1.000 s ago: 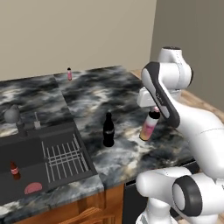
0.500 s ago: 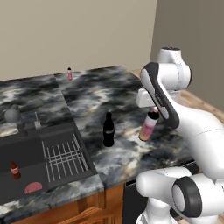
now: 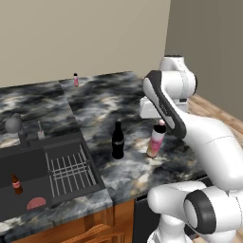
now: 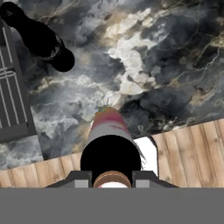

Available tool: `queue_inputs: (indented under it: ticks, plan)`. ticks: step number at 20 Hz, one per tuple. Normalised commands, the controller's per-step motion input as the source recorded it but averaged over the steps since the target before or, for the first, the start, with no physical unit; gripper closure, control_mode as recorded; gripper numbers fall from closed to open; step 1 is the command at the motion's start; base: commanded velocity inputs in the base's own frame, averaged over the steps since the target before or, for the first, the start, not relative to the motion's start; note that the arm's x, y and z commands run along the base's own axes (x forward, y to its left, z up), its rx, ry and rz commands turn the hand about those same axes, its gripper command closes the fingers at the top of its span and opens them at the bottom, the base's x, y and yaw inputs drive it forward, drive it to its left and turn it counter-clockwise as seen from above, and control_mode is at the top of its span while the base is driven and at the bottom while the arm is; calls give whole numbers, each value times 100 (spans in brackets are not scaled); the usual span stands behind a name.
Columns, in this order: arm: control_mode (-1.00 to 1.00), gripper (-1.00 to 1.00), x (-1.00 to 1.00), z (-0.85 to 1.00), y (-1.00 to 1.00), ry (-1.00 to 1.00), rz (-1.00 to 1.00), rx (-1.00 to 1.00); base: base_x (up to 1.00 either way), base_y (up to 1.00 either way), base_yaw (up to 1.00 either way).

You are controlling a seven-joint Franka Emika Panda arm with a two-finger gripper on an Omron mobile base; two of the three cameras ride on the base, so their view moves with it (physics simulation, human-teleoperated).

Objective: Place the large bottle from the dining counter next to the other large bottle outside the sink, and place the small bottle from the dining counter next to the other small bottle inside the sink.

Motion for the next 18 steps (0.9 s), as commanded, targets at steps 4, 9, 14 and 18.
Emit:
queue_inputs:
  ticks: [4, 9, 14, 18]
  plan:
    - [-100, 100, 0, -50, 20, 23, -3, -10, 0, 0, 0]
    - [-100, 100, 2, -49, 43, 15, 0, -9, 0, 0, 0]
    - [-100, 100, -5, -26, 26, 1, 2, 0, 0, 0, 0]
    - [-100, 100, 0, -2, 9, 0, 1, 2, 0, 0, 0]
